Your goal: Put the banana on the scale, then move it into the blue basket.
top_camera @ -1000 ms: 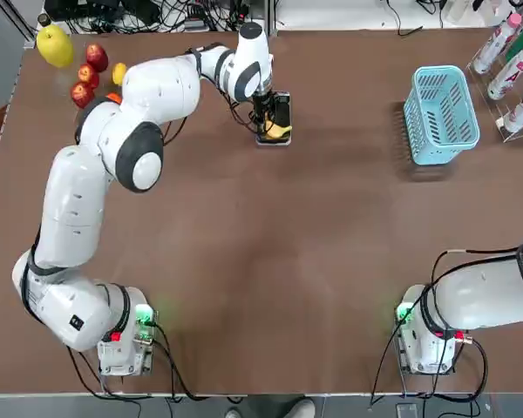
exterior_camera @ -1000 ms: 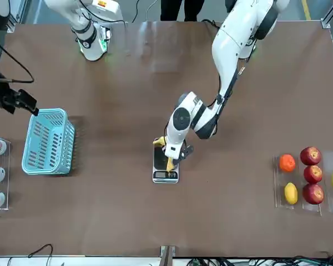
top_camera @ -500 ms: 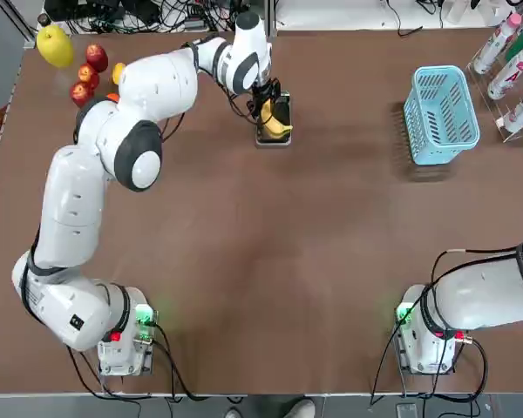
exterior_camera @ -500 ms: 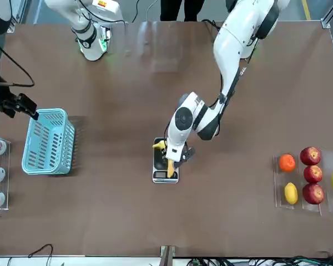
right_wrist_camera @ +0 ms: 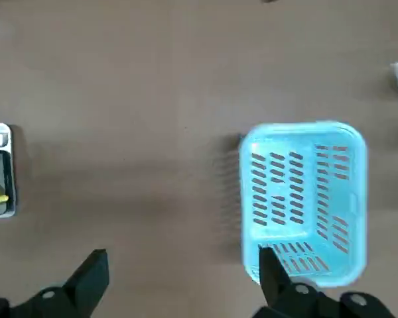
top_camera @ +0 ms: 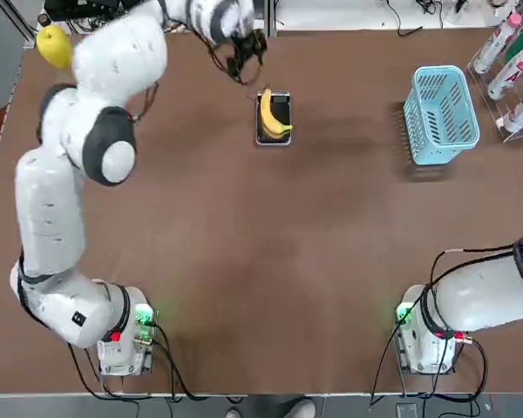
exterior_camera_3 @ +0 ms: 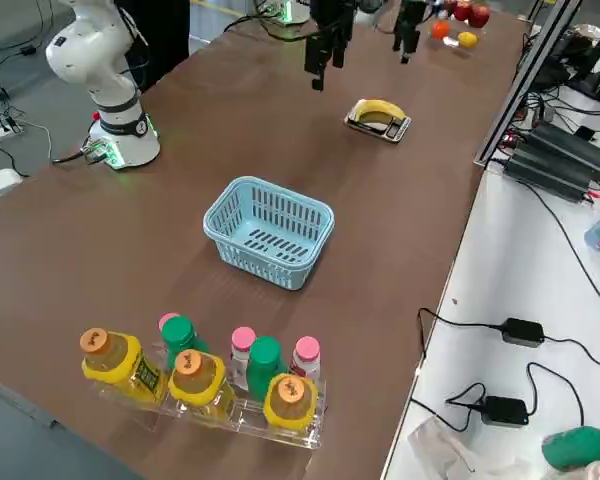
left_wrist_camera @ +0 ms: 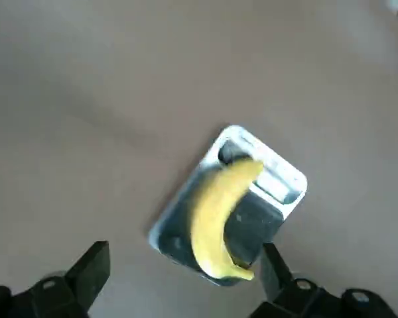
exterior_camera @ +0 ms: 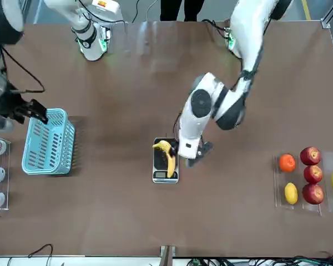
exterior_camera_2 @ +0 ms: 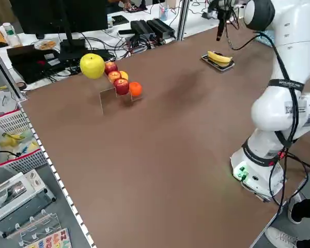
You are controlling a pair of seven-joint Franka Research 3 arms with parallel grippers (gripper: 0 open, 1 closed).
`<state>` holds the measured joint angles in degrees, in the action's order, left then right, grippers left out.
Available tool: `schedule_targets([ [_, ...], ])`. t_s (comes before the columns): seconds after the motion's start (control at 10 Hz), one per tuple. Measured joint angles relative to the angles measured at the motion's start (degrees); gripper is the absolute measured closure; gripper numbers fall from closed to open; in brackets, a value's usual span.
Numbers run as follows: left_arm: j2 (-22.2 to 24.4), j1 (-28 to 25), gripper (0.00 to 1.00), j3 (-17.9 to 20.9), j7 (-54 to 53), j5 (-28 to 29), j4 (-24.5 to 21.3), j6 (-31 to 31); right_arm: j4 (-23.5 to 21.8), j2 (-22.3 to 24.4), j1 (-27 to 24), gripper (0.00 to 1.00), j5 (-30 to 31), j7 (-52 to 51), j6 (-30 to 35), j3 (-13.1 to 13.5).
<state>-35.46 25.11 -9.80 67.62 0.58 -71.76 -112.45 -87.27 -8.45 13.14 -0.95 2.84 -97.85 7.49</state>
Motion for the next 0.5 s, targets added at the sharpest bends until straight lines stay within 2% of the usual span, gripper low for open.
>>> schedule_targets([
  [0.1,3.3,-4.48,0.0,-0.03,-4.77,-0.02,-0.26,4.32,3.59,-5.57,3.44,0.0,0.04,-2.18,-1.92,-0.27],
  [0.3,8.76,-12.26,0.0,0.0,-13.74,0.03,-0.71,12.29,11.39,-18.64,9.11,0.0,0.04,-5.66,-10.08,-0.27],
  [0.5,14.11,-17.84,0.0,0.02,-22.38,0.8,-2.26,17.86,17.41,-30.37,13.72,0.0,-0.04,-2.64,-19.16,-0.21],
])
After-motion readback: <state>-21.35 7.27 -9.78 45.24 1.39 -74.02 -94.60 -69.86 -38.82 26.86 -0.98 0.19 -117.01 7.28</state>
